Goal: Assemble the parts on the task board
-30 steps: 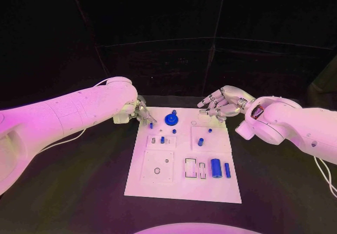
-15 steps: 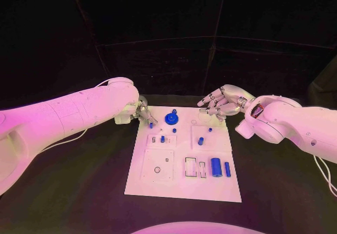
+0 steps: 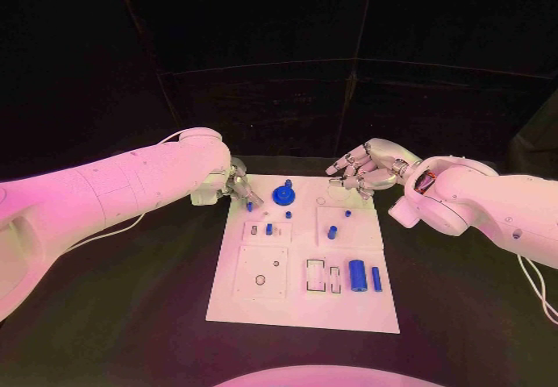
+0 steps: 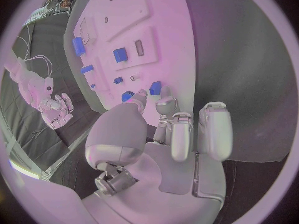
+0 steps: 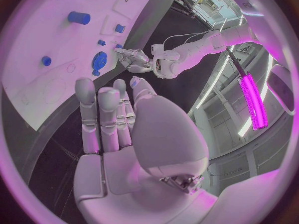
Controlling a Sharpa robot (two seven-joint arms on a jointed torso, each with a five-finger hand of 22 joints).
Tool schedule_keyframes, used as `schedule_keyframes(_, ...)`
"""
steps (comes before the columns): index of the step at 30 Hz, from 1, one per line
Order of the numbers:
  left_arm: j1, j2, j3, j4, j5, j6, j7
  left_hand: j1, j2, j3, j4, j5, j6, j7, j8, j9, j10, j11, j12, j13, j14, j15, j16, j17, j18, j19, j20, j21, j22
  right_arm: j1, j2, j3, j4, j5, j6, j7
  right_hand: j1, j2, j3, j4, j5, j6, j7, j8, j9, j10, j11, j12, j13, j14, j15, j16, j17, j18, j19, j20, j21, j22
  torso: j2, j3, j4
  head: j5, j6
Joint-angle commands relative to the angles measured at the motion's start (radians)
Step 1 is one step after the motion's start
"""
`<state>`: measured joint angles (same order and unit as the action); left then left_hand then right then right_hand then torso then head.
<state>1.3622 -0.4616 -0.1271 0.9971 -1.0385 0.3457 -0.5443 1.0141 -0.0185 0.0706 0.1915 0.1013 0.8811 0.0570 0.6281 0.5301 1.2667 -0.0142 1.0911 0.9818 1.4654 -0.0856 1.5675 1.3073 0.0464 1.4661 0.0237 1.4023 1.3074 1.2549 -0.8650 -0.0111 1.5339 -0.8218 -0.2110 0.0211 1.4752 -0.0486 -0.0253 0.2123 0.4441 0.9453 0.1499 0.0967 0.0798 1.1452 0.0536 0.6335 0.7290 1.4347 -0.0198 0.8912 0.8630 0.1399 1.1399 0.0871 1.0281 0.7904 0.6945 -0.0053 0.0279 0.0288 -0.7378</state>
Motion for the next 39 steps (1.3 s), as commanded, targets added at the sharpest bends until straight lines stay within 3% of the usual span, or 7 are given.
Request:
schedule_keyframes(1, 0.001, -0.001, 0.000, 0.005, -0.005, -0.003, 0.013, 0.004, -0.009, -0.005, -0.001, -0.001, 0.007, 0.001, -0.005, -0.002, 0.003, 0.000, 0.004, 0.002, 0.105, 0.008, 0.003, 0.263, 0.002, 0.034, 0.006, 0.004, 0.047, 0.002, 0.002, 0.001, 0.000, -0.001, 0.007, 0.009, -0.005, -0.001, 0.003, 0.004, 0.003, -0.007, -0.003, 0.005, -0.001, -0.003, 0.001, -0.004, -0.001, 0.001, -0.001, -0.007, 0.000, 0.015, -0.008, 0.002, -0.006, -0.002, 0.000, -0.0002, -0.0005, 0.001, 0.001)
schedule_keyframes(24, 0.002, -0.010, 0.001, 0.007, 0.010, 0.002, 0.022, 0.109, 0.030, -0.007, -0.054, 0.004, 0.021, -0.004, 0.004, -0.011, 0.004, -0.005, 0.008, -0.001, 0.105, 0.004, 0.003, 0.263, 0.002, 0.033, 0.003, 0.001, 0.047, 0.002, 0.006, 0.000, -0.008, -0.001, 0.012, 0.006, -0.005, -0.001, 0.003, 0.004, 0.003, -0.007, -0.003, 0.005, -0.001, -0.003, 0.001, -0.004, -0.001, 0.001, -0.001, -0.007, 0.000, 0.015, -0.008, 0.002, -0.006, -0.002, 0.000, -0.0002, -0.0001, 0.000, -0.002)
schedule_keyframes(28, 0.002, -0.013, 0.001, 0.009, 0.041, -0.009, 0.043, 0.173, 0.066, 0.031, -0.091, 0.004, 0.019, -0.011, 0.007, -0.011, 0.002, -0.011, 0.005, -0.004, 0.105, -0.001, 0.003, 0.263, 0.004, 0.031, -0.001, -0.004, 0.042, 0.002, 0.006, 0.000, -0.009, -0.001, 0.013, 0.006, -0.005, -0.001, 0.003, 0.004, 0.003, -0.007, -0.003, 0.005, -0.001, -0.003, 0.001, -0.004, -0.001, 0.001, -0.001, -0.007, 0.000, 0.015, -0.008, 0.002, -0.006, -0.002, 0.000, -0.0005, 0.0002, 0.000, -0.005)
schedule_keyframes(29, 0.002, -0.015, 0.001, 0.011, 0.049, -0.014, 0.050, 0.196, 0.080, 0.047, -0.104, -0.010, 0.017, -0.013, 0.008, -0.011, 0.000, -0.013, 0.003, -0.006, 0.105, -0.003, 0.003, 0.263, 0.004, 0.031, -0.003, -0.005, 0.041, 0.002, 0.006, 0.000, -0.009, -0.001, 0.013, 0.006, -0.005, -0.001, 0.003, 0.004, 0.003, -0.007, -0.003, 0.005, -0.001, -0.003, 0.001, -0.004, -0.001, 0.001, -0.001, -0.007, 0.000, 0.015, -0.008, 0.002, -0.006, -0.002, 0.000, -0.0002, 0.0002, 0.000, -0.005)
schedule_keyframes(30, 0.002, -0.017, 0.001, 0.013, 0.055, -0.019, 0.058, 0.261, 0.113, 0.098, -0.145, -0.053, 0.009, -0.021, 0.007, -0.011, -0.001, -0.021, 0.000, -0.007, 0.105, -0.009, 0.003, 0.263, 0.005, 0.029, -0.007, -0.009, 0.037, 0.002, 0.006, 0.000, -0.009, -0.001, 0.013, 0.006, -0.005, -0.001, 0.003, 0.004, 0.003, -0.007, -0.003, 0.005, -0.001, -0.003, 0.001, -0.004, -0.001, 0.001, -0.001, -0.007, 0.000, 0.015, -0.008, 0.002, -0.006, -0.002, 0.000, -0.0003, 0.0001, 0.000, -0.006)
schedule_keyframes(31, 0.002, -0.021, 0.001, 0.018, 0.064, -0.028, 0.066, 0.285, 0.122, 0.121, -0.163, -0.053, 0.005, -0.022, 0.007, -0.011, -0.002, -0.023, -0.002, -0.008, 0.105, -0.011, 0.003, 0.263, 0.005, 0.029, -0.009, -0.011, 0.035, 0.002, 0.007, 0.000, -0.010, -0.001, 0.013, 0.006, -0.005, -0.001, 0.003, 0.004, 0.003, -0.007, -0.003, 0.005, -0.001, -0.003, 0.001, -0.004, -0.001, 0.001, -0.001, -0.007, 0.000, 0.015, -0.008, 0.002, -0.006, -0.002, 0.000, -0.0005, 0.0003, 0.000, -0.007)
schedule_keyframes(39, 0.005, -0.067, 0.002, 0.077, 0.113, -0.081, 0.073, 0.285, 0.120, 0.177, -0.190, -0.054, 0.001, -0.018, 0.020, 0.000, 0.007, -0.019, 0.000, -0.005, 0.105, -0.008, 0.003, 0.263, 0.005, 0.027, -0.011, -0.015, 0.033, 0.002, 0.008, 0.000, -0.012, -0.001, 0.016, 0.006, -0.005, -0.001, 0.003, 0.004, 0.003, -0.007, -0.003, 0.005, -0.001, -0.003, 0.001, -0.004, -0.001, 0.001, -0.001, -0.007, 0.000, 0.015, -0.008, 0.002, -0.006, -0.002, -0.002, 0.0006, 0.0020, 0.001, -0.009)
